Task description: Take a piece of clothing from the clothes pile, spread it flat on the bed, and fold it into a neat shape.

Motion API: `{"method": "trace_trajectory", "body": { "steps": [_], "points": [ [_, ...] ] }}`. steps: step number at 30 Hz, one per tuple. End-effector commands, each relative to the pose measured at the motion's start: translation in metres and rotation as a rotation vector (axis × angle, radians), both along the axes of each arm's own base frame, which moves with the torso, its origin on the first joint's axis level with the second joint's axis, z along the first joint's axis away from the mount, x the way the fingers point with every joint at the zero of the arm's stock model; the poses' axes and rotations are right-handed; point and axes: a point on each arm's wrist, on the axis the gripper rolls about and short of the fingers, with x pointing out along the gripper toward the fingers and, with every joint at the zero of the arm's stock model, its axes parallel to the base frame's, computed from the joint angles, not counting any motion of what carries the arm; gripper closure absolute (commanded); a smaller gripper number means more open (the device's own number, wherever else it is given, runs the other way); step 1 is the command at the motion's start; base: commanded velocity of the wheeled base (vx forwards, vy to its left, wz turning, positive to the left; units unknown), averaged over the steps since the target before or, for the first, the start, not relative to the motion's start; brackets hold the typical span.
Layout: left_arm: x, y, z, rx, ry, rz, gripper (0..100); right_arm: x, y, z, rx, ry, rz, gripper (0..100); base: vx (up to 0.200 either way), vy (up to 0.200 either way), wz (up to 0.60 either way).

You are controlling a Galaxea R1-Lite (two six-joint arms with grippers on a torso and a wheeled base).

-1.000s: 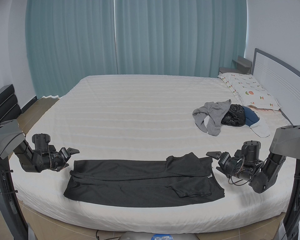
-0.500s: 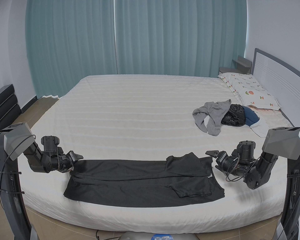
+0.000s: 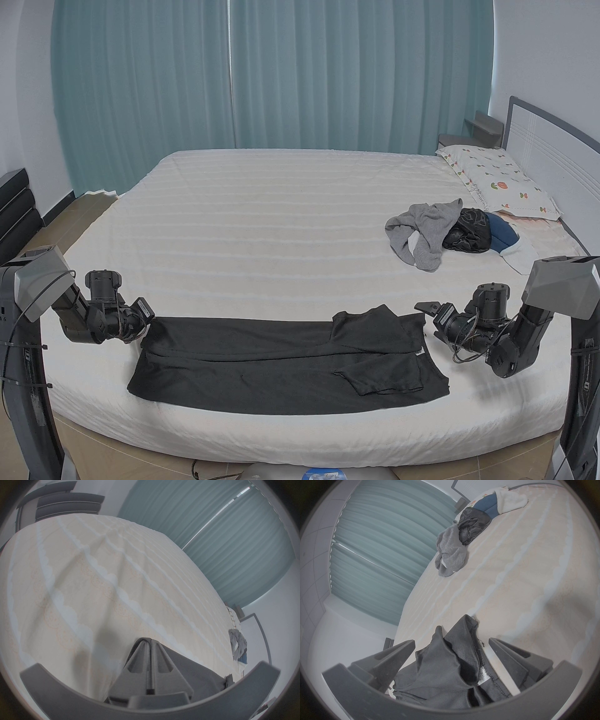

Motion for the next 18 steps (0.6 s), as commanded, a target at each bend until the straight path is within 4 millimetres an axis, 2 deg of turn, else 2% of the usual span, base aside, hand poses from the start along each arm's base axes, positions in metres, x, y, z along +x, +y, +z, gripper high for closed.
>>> {"method": "trace_trajectory", "body": {
  "steps": [1, 10, 18],
  "points": [
    [0.001, 0.001, 0.0, -0.004, -0.002, 0.005, 100, 0.007, 0.003, 0.001, -0.012, 0.0, 0.009, 0, 0.0, 0.0, 0.0],
    [0.003, 0.0, 0.003, -0.006, -0.015, 0.005, 100, 0.043, 0.008, -0.003, -0.031, 0.044, -0.004, 0, 0.0, 0.0, 0.0],
    [0.004, 0.001, 0.004, -0.028, -0.016, 0.023, 100, 0.063, 0.011, -0.019, -0.066, 0.085, 0.011, 0, 0.0, 0.0, 0.0]
  ]
}}
